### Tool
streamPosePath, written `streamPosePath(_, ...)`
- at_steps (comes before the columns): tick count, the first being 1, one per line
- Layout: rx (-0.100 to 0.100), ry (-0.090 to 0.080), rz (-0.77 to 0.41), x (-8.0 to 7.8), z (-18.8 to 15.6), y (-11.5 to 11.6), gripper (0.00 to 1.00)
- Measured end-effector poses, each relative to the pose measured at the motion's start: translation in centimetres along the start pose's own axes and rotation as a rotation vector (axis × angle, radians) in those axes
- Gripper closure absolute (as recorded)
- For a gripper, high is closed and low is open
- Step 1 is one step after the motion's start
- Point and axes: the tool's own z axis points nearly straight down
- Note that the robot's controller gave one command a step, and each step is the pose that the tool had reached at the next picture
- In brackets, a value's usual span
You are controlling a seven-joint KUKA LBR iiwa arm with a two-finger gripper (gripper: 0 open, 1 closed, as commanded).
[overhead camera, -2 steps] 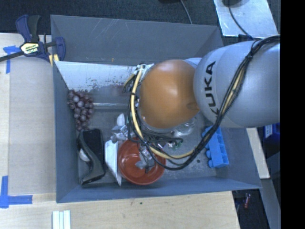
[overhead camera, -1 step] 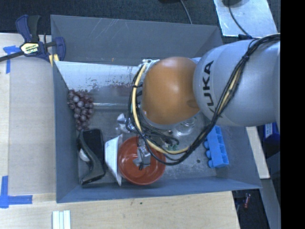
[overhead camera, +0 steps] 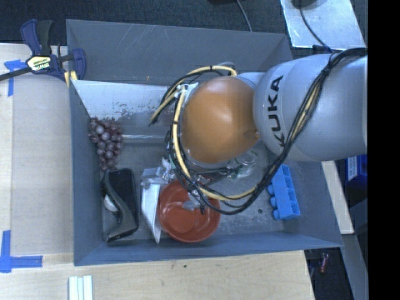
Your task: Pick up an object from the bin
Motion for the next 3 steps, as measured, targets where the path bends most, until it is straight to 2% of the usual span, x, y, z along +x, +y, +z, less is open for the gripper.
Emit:
streamPosePath(1,0.002,-0.001,0.024,0.4,6.1,1.3,0.00)
streamPosePath(2,0.025,-0.011,-0.720,-0.7,5.8,2.7,1.00)
streamPosePath(3,0.022,-0.010,-0.718,-0.6,5.9,2.8,1.00)
